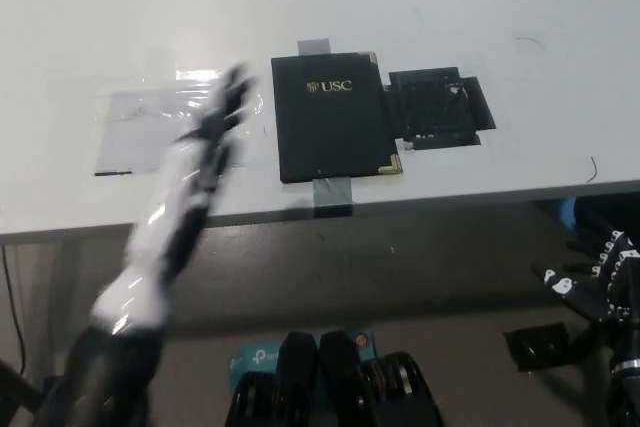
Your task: The robot uses its left hand to push the cover of the diary kept in the middle of the desk towards the right to close it
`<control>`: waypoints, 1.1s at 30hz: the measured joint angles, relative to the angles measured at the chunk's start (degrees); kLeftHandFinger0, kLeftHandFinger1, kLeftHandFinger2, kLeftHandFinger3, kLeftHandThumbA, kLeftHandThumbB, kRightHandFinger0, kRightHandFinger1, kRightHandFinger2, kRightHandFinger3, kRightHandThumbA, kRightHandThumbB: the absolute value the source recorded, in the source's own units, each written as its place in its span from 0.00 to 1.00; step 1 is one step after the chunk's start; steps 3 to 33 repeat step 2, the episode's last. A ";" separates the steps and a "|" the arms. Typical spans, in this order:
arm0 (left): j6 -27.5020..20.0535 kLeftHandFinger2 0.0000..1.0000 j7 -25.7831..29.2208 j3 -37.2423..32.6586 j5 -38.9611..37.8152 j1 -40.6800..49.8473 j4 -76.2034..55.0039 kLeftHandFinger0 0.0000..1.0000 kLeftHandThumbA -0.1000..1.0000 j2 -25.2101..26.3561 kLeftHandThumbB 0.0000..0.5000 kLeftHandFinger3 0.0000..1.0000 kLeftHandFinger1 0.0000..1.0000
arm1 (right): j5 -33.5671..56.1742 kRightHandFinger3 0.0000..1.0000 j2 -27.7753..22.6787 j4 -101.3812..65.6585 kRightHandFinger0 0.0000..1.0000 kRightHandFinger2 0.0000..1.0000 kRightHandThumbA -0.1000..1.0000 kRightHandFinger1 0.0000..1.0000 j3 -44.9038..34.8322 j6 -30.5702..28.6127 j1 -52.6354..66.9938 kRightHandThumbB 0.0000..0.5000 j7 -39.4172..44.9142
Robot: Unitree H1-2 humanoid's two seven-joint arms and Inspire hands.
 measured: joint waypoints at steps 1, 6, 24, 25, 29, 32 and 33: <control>-0.53 1.00 0.00 2.11 -1.37 2.48 0.15 1.00 1.00 -0.04 0.34 1.00 1.00 | 0.03 0.84 0.00 -0.02 0.51 0.76 1.00 0.69 0.00 0.01 -0.06 0.85 0.01; -0.91 1.00 0.01 3.18 -1.96 3.75 0.43 1.00 1.00 -0.03 0.39 1.00 1.00 | 0.10 0.84 0.02 -0.02 0.51 0.76 1.00 0.69 0.00 0.03 -0.11 0.86 0.03; -0.91 1.00 0.01 3.18 -1.96 3.75 0.43 1.00 1.00 -0.03 0.39 1.00 1.00 | 0.10 0.84 0.02 -0.02 0.51 0.76 1.00 0.69 0.00 0.03 -0.11 0.86 0.03; -0.91 1.00 0.01 3.18 -1.96 3.75 0.43 1.00 1.00 -0.03 0.39 1.00 1.00 | 0.10 0.84 0.02 -0.02 0.51 0.76 1.00 0.69 0.00 0.03 -0.11 0.86 0.03; -0.91 1.00 0.01 3.18 -1.96 3.75 0.43 1.00 1.00 -0.03 0.39 1.00 1.00 | 0.10 0.84 0.02 -0.02 0.51 0.76 1.00 0.69 0.00 0.03 -0.11 0.86 0.03; -0.91 1.00 0.01 3.18 -1.96 3.75 0.43 1.00 1.00 -0.03 0.39 1.00 1.00 | 0.10 0.84 0.02 -0.02 0.51 0.76 1.00 0.69 0.00 0.03 -0.11 0.86 0.03; -0.91 1.00 0.01 3.18 -1.96 3.75 0.43 1.00 1.00 -0.03 0.39 1.00 1.00 | 0.10 0.84 0.02 -0.02 0.51 0.76 1.00 0.69 0.00 0.03 -0.11 0.86 0.03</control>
